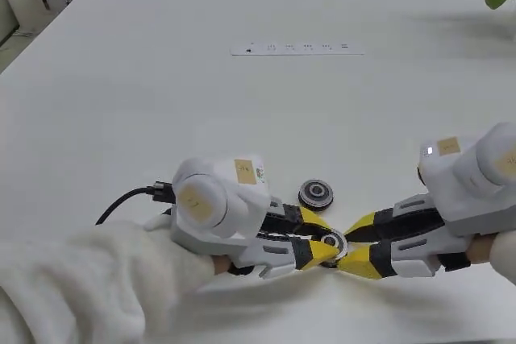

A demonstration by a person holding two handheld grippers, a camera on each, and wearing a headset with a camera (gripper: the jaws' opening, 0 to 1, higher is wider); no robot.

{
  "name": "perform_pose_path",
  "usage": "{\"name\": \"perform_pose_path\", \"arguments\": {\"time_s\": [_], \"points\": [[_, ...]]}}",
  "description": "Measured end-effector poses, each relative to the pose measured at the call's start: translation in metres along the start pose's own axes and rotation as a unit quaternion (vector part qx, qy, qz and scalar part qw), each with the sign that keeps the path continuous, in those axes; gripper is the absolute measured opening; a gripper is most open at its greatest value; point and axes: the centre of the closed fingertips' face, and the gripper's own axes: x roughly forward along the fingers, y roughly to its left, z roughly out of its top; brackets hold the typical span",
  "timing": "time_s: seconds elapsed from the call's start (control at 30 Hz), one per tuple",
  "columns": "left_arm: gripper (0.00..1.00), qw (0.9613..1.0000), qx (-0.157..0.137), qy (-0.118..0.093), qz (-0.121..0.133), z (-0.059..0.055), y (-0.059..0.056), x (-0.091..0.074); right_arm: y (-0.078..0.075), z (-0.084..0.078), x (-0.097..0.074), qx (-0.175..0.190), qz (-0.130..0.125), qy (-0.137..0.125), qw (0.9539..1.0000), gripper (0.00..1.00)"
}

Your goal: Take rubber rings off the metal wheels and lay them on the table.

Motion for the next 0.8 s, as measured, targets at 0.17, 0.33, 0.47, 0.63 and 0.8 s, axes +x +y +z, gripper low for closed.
{"name": "perform_pose_path", "arguments": {"time_s": [0.17, 0.33, 0.47, 0.63, 0.8], "points": [[0.15, 1.0000, -0.002, -0.001, 0.001, -0.0001, 0.0008, -0.0012, -0.0042, -0.0038, -0.0053, -0.006, -0.008, 0.011, 0.9999, 0.06], [0.15, 1.0000, -0.003, -0.003, 0.002, -0.0004, 0.0008, -0.0015, -0.0077, -0.0029, -0.0029, -0.003, -0.013, 0.011, 0.9999, 0.01], [0.15, 1.0000, -0.005, -0.006, 0.003, -0.0006, 0.0008, -0.0015, -0.0107, -0.0030, -0.0024, 0.007, -0.011, 0.015, 0.9998, 0.01], [0.15, 0.9999, -0.005, -0.008, 0.004, -0.0007, 0.0010, -0.0018, -0.0095, -0.0028, -0.0012, 0.002, -0.009, 0.023, 0.9997, 0.01], [0.15, 0.9999, -0.006, -0.009, 0.004, -0.0008, 0.0009, -0.0020, -0.0105, -0.0043, -0.0027, 0.063, -0.014, 0.019, 0.9977, 0.00]]}}
